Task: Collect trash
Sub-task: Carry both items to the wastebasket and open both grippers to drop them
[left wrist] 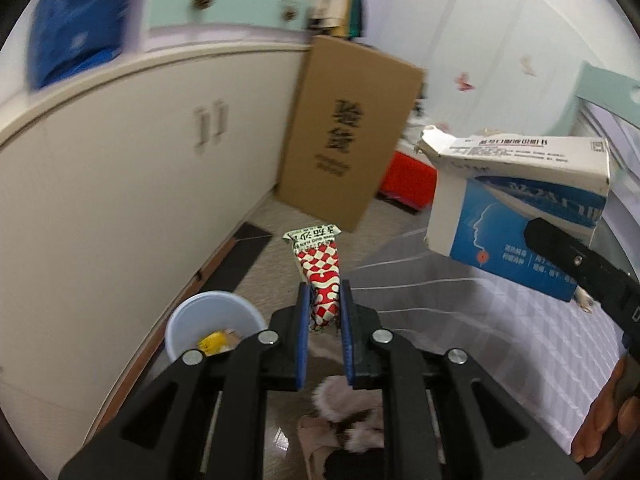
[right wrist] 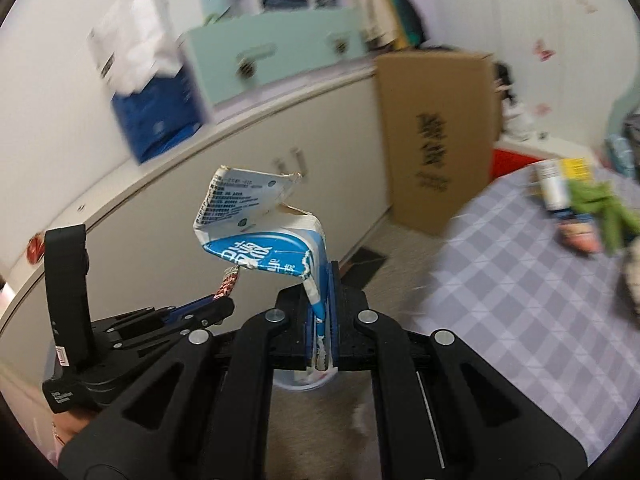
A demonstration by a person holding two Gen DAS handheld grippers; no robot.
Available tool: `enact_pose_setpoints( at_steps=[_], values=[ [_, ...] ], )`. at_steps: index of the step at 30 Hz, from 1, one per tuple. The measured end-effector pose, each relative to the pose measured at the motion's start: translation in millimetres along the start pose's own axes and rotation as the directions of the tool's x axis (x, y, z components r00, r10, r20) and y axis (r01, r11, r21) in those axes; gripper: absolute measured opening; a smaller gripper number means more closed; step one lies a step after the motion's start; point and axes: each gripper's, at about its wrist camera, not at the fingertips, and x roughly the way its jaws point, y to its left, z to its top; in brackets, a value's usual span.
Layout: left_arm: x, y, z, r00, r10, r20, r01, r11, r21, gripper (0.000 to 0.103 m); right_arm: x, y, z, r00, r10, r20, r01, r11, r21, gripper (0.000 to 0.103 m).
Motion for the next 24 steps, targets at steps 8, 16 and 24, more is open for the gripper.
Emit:
enact_pose_setpoints(
  at_steps=[8, 16, 24],
  values=[
    [31, 100, -6, 0.993, 0.100, -0.059, -0.107, 0.986, -0.132, 0.013, 112, 55, -14, 0.988, 0.082, -0.130, -0.088, 0.995, -0.040, 0.006],
    [77, 153, -13, 0.975, 0.170, -0.144, -0.193, 0.967, -0.165, 0.013, 217, 63, -52, 0.964, 0.054, -0.259, -0.068, 0.997, -0.044, 0.060],
    [111, 161, -25, 0.964, 0.168, -0.208, -0.204, 0.965, -0.167, 0.013, 235, 44, -78, 0.944, 0.027, -0.329, -0.033, 0.999, -0.013, 0.062]
  ],
)
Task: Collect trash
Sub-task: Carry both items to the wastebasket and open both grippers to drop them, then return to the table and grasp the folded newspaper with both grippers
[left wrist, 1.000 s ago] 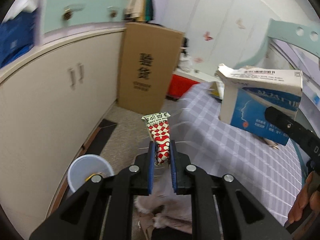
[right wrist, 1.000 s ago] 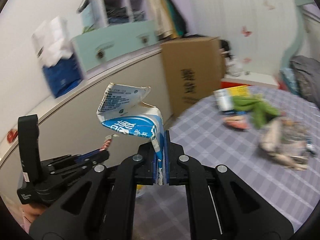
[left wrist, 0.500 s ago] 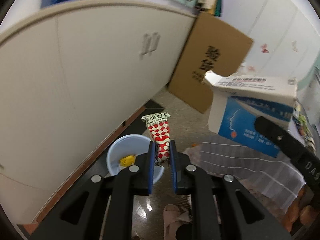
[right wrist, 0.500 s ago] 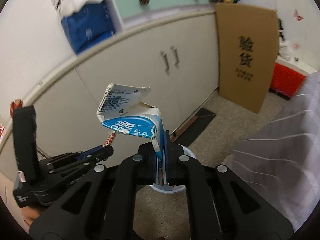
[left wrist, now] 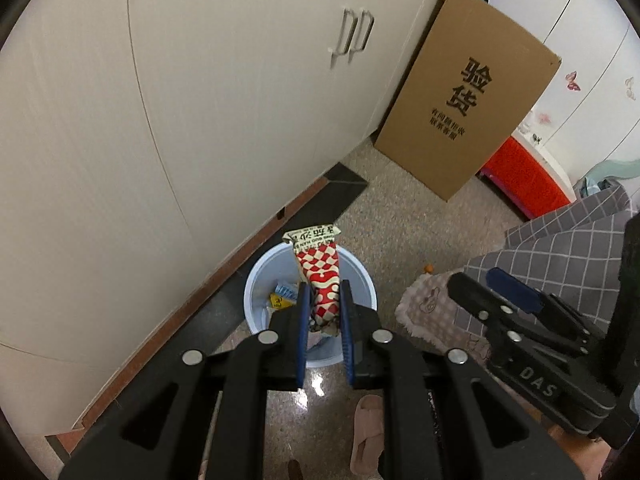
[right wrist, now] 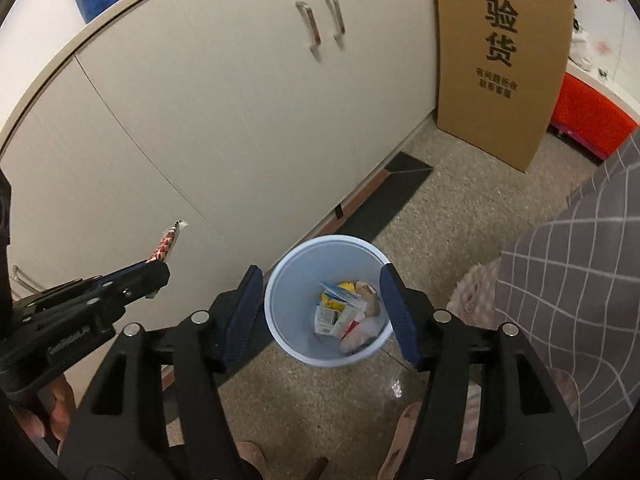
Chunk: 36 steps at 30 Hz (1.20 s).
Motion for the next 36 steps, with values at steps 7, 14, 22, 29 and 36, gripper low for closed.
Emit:
enact_pose_setpoints(
  at_steps=[7, 14, 22, 29, 36],
  values=[
    [8, -11, -5, 1.000, -0.011, -0.018, 0.011, 1.000, 0.017, 0.013, -12, -7, -3, 1.000, -0.016, 0.020, 0.016, 1.000, 0.015, 0.064],
    [4, -23, -3, 1.000, -0.017, -0.010, 0.017, 0.999, 0.041, 0.013, -29, -8, 0, 0.996, -0.033, 0.087, 0.031, 0.999, 0.029, 0.065],
    [0, -35, 13, 1.000, -0.019, 0.020, 0.018, 0.998, 0.061, 0.017, -54, -16, 6, 0.983, -0.046, 0.180, 0.034, 0.997, 0.071, 0.067],
    [-4, -31, 25, 1.000, 0.001, 0.030, -0.001, 1.000, 0.003, 0.079, -65, -20, 6, 0.982, -0.046, 0.181, 0.031, 0.996, 0.087, 0.067],
    [-41, -29, 7, 0.996, 0.036, 0.085, -0.035, 0.999, -0.013, 0.079, -89, -9, 5, 0.980, -0.031, 0.199, 0.017, 0.997, 0.071, 0.067]
  ],
)
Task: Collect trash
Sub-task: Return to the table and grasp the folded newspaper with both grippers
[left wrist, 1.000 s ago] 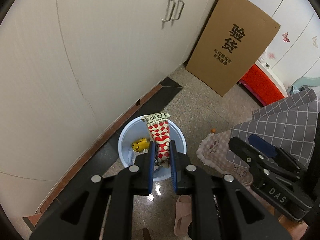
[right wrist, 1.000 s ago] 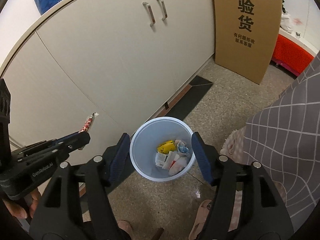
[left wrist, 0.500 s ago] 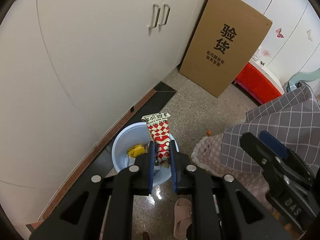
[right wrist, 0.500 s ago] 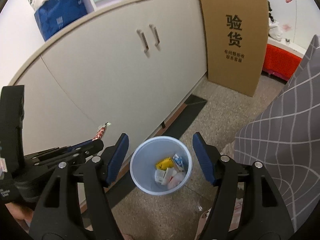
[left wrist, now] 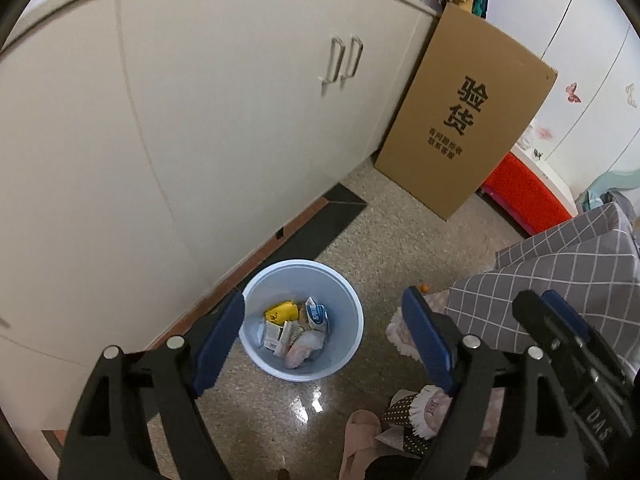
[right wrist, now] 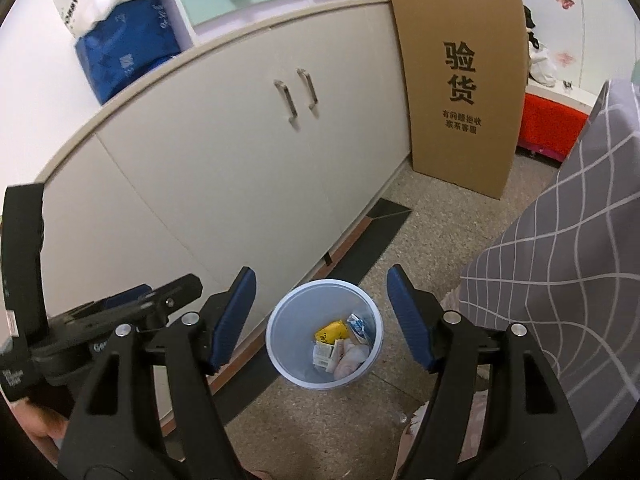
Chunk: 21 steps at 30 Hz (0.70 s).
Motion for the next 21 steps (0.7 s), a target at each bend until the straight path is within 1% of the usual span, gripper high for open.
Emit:
enact_pose_setpoints(
  at_steps=[2, 7, 9, 11, 12, 14, 17, 19, 21],
  values=[
    [-16, 1, -2, 1.000, 0.003, 0.023, -0.003, 1.000, -0.006, 0.079, -13, 7, 3, 1.000, 0.016, 0.016, -0.015, 1.000, -0.011, 0.067],
    [-73, 1, -4, 0.992, 0.001, 0.130, 0.003, 0.999, -0.032, 0.079, -59, 26, 14, 0.994, 0.055, 0.091, -0.051, 0.998, -0.041, 0.067],
    [-96, 0, -5, 0.986, -0.014, 0.167, 0.024, 0.998, -0.058, 0.079, -83, 30, 18, 0.989, 0.066, 0.131, -0.061, 0.997, -0.045, 0.068],
    [-118, -6, -5, 0.979, -0.047, 0.200, 0.062, 0.996, -0.068, 0.079, -105, 31, 21, 0.983, 0.067, 0.168, -0.060, 0.997, -0.048, 0.070],
    [-124, -10, -6, 0.977, -0.053, 0.208, 0.069, 0.995, -0.066, 0.079, -119, 30, 23, 0.980, 0.065, 0.190, -0.057, 0.997, -0.048, 0.070],
    [-143, -26, -8, 0.970, -0.075, 0.233, 0.088, 0.995, -0.044, 0.080, -140, 23, 25, 0.974, 0.056, 0.221, -0.048, 0.998, -0.043, 0.071],
    [-159, -53, -13, 0.963, -0.101, 0.250, 0.104, 0.995, -0.001, 0.081, -178, 5, 26, 0.962, 0.019, 0.271, -0.011, 1.000, -0.029, 0.072],
    [-166, -79, -17, 0.960, -0.144, 0.242, 0.138, 0.990, 0.040, 0.081, -201, -14, 26, 0.955, -0.021, 0.297, 0.024, 1.000, -0.009, 0.073],
    [-170, -116, -23, 0.954, -0.211, 0.212, 0.194, 0.976, 0.099, 0.081, -225, -39, 23, 0.946, -0.069, 0.315, 0.065, 0.998, 0.024, 0.074]
  ],
)
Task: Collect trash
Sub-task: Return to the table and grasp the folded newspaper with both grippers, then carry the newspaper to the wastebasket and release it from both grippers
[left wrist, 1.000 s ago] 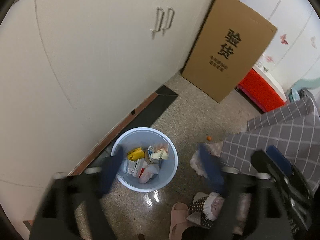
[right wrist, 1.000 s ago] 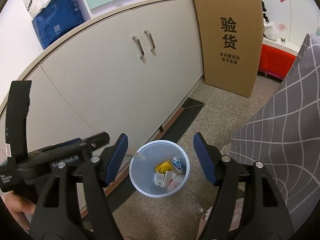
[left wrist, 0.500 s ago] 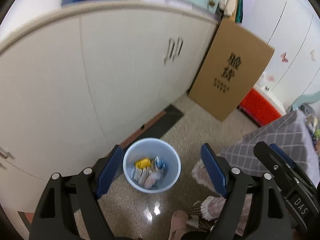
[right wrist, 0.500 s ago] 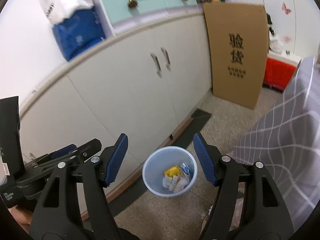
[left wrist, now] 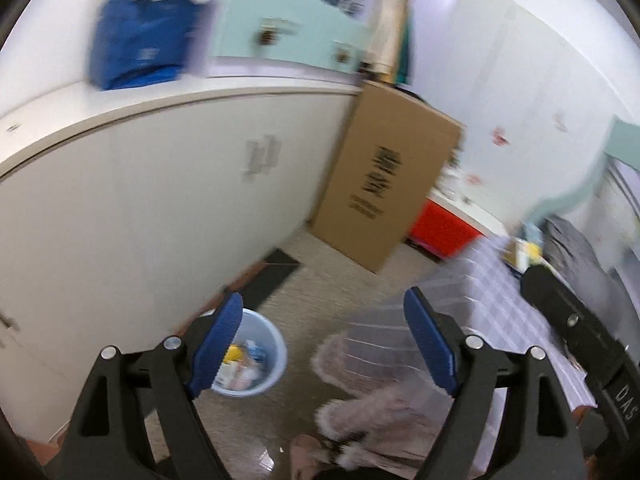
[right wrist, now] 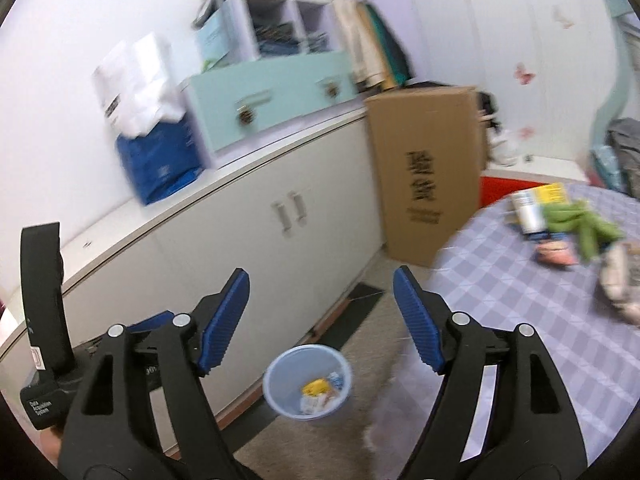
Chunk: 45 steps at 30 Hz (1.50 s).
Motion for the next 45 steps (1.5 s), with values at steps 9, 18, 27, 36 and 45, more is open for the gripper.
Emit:
enact_pose_setpoints(
  at_steps=[9, 18, 27, 36, 45],
  values=[
    [33, -164, -37, 0.952, -0.254, -0.169, 0.280, 0.947, 0.155, 0.083, -75, -140, 2, 0.966, -0.257, 0.025, 0.253, 0.962, 0.105, 0.075],
    [81, -290, -74, 0.900, -0.348, -0.263, 0.414, 0.872, 0.262, 0.085, -124, -269, -20, 0.919, -0.394, -0.020, 0.382, 0.876, 0.293, 0.076],
    [122, -330, -80, 0.900, -0.311, -0.305, 0.403, 0.860, 0.313, 0.085, -113, -331, -41, 0.979, -0.180, -0.096, 0.204, 0.844, 0.496, 0.076],
    [149, -338, -80, 0.883, -0.314, -0.349, 0.425, 0.850, 0.312, 0.052, -81, -344, -39, 0.974, -0.158, -0.164, 0.221, 0.820, 0.527, 0.066],
    [148, -334, -81, 0.866, -0.357, -0.350, 0.465, 0.831, 0.305, 0.031, -72, -340, -39, 0.960, -0.201, -0.194, 0.272, 0.831, 0.485, 0.029]
  ],
)
